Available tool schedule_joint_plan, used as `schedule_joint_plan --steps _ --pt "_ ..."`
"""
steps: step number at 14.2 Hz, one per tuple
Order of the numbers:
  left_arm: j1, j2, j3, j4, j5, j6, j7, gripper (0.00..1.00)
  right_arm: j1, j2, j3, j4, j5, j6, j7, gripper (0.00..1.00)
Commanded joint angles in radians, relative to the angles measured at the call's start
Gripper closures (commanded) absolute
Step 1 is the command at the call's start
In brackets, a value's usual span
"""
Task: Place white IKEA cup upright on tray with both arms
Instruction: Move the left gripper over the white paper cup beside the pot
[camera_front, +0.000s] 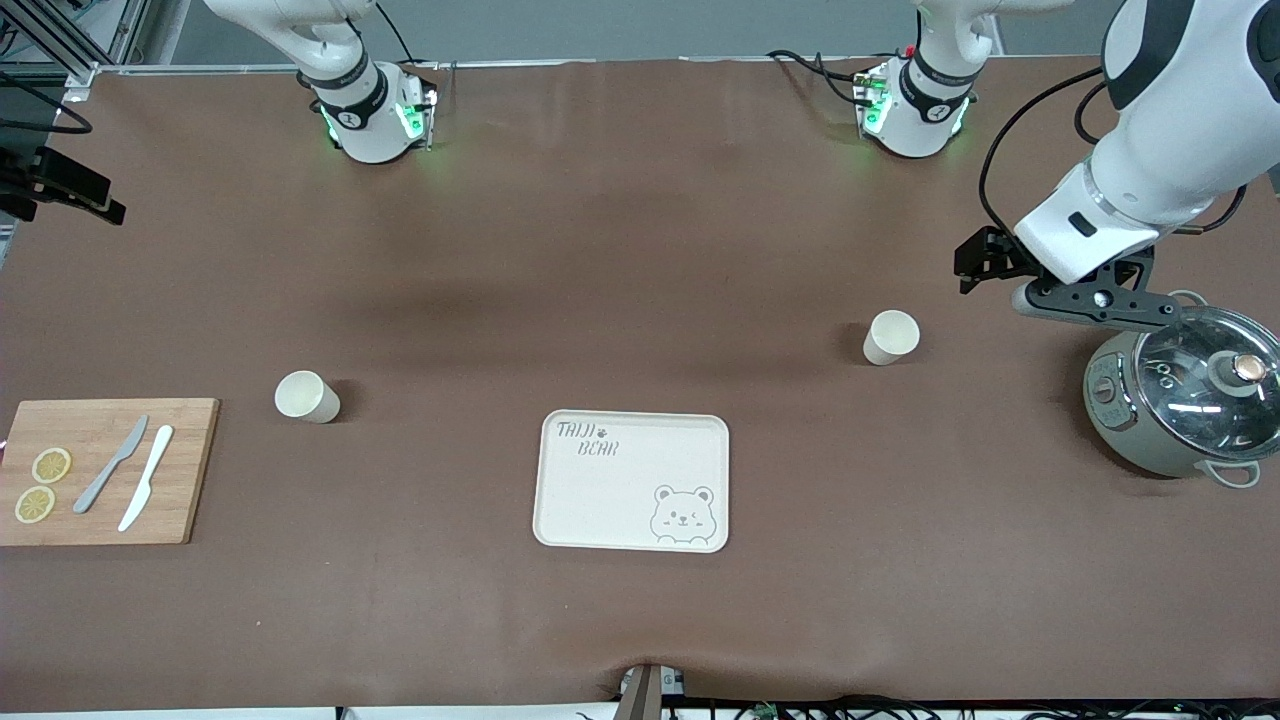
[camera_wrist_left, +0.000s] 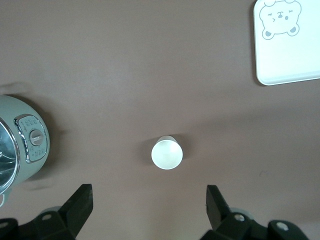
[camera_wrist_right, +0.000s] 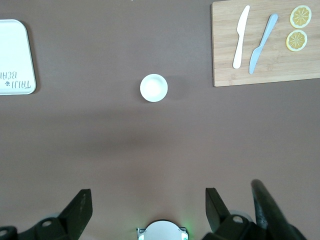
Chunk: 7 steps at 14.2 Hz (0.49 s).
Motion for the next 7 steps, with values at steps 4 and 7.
schedule_joint_plan --steps 4,7 --pt "0.004 0.011 -0.002 0.029 0.000 -0.019 0.006 0.00 -0.009 0.002 0.009 0.003 -0.010 0.000 0.013 0.00" --pt "-0.002 0.027 -0.003 0.029 0.002 -0.011 0.009 0.00 -0.010 0.002 0.009 0.002 -0.010 -0.002 0.013 0.00"
